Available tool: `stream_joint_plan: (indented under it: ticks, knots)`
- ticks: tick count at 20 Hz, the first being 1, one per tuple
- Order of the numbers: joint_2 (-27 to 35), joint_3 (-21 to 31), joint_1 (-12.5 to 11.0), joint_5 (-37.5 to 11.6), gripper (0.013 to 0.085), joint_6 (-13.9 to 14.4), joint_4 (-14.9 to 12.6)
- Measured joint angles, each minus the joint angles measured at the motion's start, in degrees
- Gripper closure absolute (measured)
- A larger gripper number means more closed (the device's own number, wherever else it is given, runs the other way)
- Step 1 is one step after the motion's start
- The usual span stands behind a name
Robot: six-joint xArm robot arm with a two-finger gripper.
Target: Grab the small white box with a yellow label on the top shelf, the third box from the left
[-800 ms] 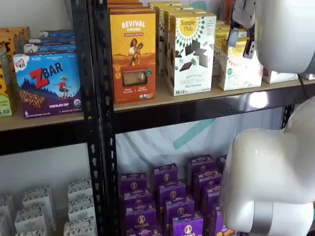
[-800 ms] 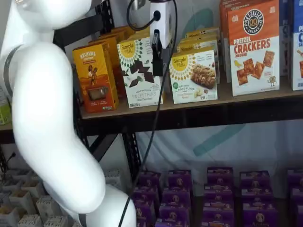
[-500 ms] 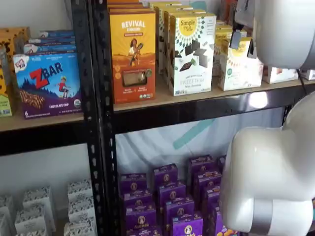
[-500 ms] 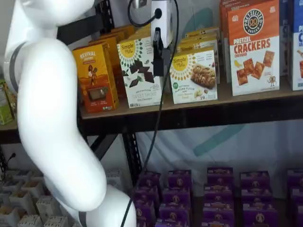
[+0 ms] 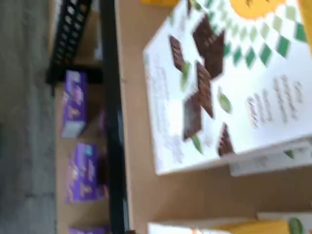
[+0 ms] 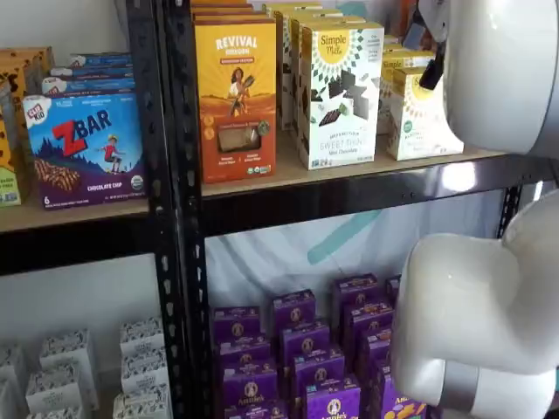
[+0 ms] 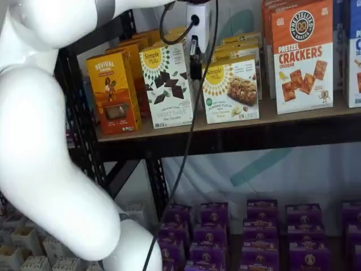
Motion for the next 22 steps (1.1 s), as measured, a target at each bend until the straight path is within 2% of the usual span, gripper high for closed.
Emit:
stream_joint_plan:
  ticks: [4,9,13,22]
  knots:
    - [1.2,0.0,1.4,-4.0,0.013,-0.6,-3.4]
    - [5.5,-3.2,2.5,-4.3,0.013,-0.5,-6.8]
    - [10.4,-8.0,3.9,-1.3,0.013,0.9,-10.0]
    - [17.3,-16.0,6.9,7.6,0.013,3.9,-16.5]
